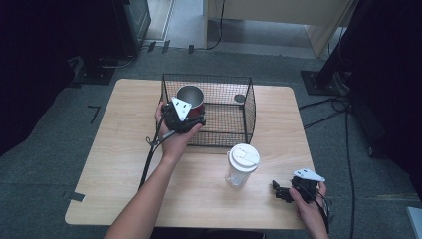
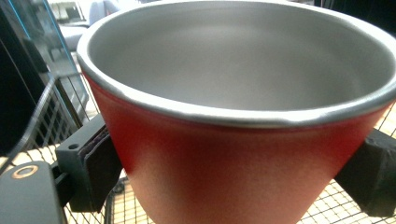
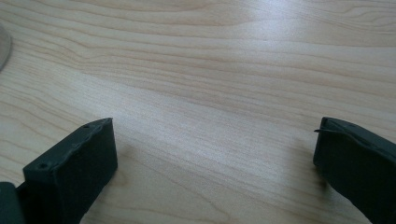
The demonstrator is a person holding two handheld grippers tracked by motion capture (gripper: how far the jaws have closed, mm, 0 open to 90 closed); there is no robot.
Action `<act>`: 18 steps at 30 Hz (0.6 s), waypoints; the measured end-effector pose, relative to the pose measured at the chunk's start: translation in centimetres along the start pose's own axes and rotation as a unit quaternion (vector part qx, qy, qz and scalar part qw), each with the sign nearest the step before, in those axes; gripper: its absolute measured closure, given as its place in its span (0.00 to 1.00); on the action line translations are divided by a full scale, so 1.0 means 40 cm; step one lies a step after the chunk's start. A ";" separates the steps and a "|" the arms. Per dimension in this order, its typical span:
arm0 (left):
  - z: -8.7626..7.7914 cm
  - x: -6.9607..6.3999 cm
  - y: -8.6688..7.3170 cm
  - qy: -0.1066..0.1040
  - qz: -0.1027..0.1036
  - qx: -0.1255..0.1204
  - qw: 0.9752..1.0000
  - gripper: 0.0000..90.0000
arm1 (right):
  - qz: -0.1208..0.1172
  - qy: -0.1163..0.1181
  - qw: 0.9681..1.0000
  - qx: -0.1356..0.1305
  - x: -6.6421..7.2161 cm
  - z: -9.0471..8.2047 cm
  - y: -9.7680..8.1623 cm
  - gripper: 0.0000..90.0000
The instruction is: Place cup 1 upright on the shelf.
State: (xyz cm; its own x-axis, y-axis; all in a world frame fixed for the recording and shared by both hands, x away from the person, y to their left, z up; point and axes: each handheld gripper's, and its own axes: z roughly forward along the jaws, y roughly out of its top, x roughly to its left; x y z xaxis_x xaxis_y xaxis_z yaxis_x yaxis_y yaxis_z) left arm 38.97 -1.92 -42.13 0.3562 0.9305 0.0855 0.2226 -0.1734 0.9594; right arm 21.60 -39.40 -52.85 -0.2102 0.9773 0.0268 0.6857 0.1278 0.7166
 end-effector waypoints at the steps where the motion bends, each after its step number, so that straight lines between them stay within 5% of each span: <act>1: 0.011 0.002 -0.005 0.000 -0.004 0.009 1.000 0.09 | 0.001 0.000 1.000 0.000 0.000 0.000 0.000 0.00; 9: 0.042 0.003 -0.020 0.004 -0.003 0.051 0.999 0.09 | 0.000 0.000 1.000 0.000 0.000 0.000 0.000 0.00; 18: 0.065 0.007 -0.022 0.002 0.004 0.106 0.994 0.09 | 0.000 0.000 1.000 0.000 0.000 0.000 0.000 0.00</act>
State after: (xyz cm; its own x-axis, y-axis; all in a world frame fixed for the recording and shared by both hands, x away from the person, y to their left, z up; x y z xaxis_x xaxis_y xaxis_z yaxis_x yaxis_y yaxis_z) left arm 41.25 -2.35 -43.66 0.3560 0.9297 0.0942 0.4068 -0.2449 0.8801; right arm 21.59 -39.40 -52.85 -0.2099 0.9773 0.0273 0.6859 0.1273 0.7164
